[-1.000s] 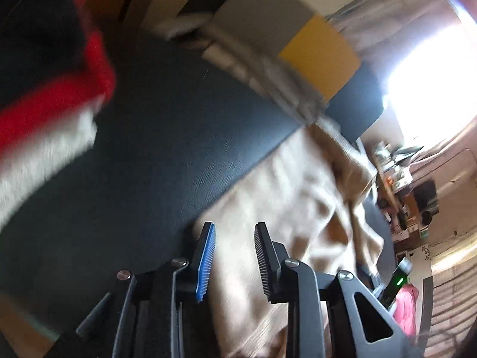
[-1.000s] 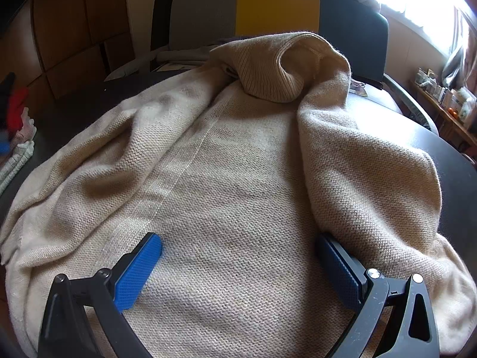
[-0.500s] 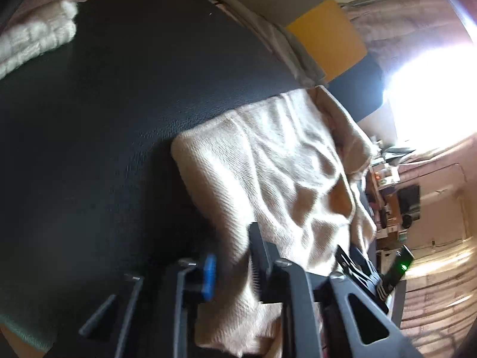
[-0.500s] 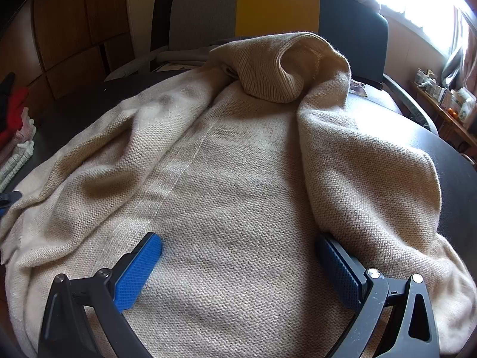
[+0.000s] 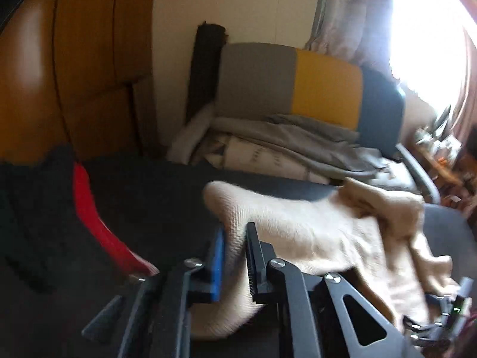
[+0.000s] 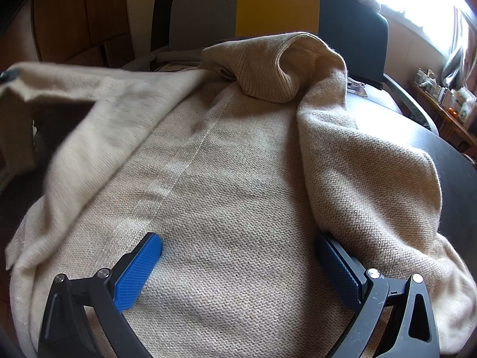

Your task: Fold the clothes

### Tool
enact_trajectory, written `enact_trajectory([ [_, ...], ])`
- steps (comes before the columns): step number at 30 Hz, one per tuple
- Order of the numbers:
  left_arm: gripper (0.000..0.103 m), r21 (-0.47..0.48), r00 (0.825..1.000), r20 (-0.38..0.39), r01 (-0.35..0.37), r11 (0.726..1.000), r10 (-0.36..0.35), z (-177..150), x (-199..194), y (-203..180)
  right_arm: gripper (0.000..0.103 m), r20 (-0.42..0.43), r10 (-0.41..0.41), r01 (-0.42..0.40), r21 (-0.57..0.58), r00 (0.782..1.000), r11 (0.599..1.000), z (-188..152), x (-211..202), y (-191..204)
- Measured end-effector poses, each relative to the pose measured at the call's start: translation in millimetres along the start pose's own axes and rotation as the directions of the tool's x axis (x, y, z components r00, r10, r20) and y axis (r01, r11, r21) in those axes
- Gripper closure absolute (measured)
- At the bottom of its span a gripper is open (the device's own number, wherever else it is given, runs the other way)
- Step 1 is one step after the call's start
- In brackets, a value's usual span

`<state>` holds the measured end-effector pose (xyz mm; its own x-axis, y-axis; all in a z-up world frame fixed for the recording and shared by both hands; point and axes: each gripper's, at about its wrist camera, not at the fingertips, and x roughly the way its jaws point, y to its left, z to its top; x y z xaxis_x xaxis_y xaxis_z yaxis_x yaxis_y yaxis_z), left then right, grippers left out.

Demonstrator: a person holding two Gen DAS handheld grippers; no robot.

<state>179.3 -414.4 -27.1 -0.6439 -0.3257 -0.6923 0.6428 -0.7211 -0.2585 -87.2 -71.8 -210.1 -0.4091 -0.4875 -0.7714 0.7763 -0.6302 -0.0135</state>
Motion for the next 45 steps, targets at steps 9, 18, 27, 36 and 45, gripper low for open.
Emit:
enact_trajectory([
  [9, 0.079, -0.169, 0.983, -0.151, 0.078, 0.982, -0.104, -41.8, 28.2, 33.2, 0.000, 0.000, 0.001, -0.001, 0.001, 1.000, 1.000, 0.6, -0.1, -2.2],
  [18, 0.076, -0.098, 0.999, -0.040, -0.001, 0.995, -0.003, -29.0, 51.2, 15.7, 0.000, -0.001, -0.005, 0.005, 0.001, 1.000, 1.000, 1.1, -0.1, -1.9],
  [27, 0.072, 0.125, 0.976, -0.212, -0.032, 0.992, 0.058, -15.2, 171.0, -31.6, 0.000, -0.003, -0.006, 0.006, 0.001, 1.000, 1.000, 2.6, 0.0, -4.6],
  [36, 0.069, 0.167, 0.958, -0.193, -0.179, 0.969, 0.211, 50.1, 234.4, -10.2, 0.000, -0.003, -0.003, 0.003, 0.006, 1.000, 1.000, 4.5, 0.7, -9.0],
  [45, 0.049, 0.151, 0.933, -0.199, -0.273, 0.950, 0.300, 79.0, 239.9, 11.3, 0.000, -0.003, 0.000, 0.000, 0.010, 1.000, 1.000, 7.5, 1.3, -12.4],
])
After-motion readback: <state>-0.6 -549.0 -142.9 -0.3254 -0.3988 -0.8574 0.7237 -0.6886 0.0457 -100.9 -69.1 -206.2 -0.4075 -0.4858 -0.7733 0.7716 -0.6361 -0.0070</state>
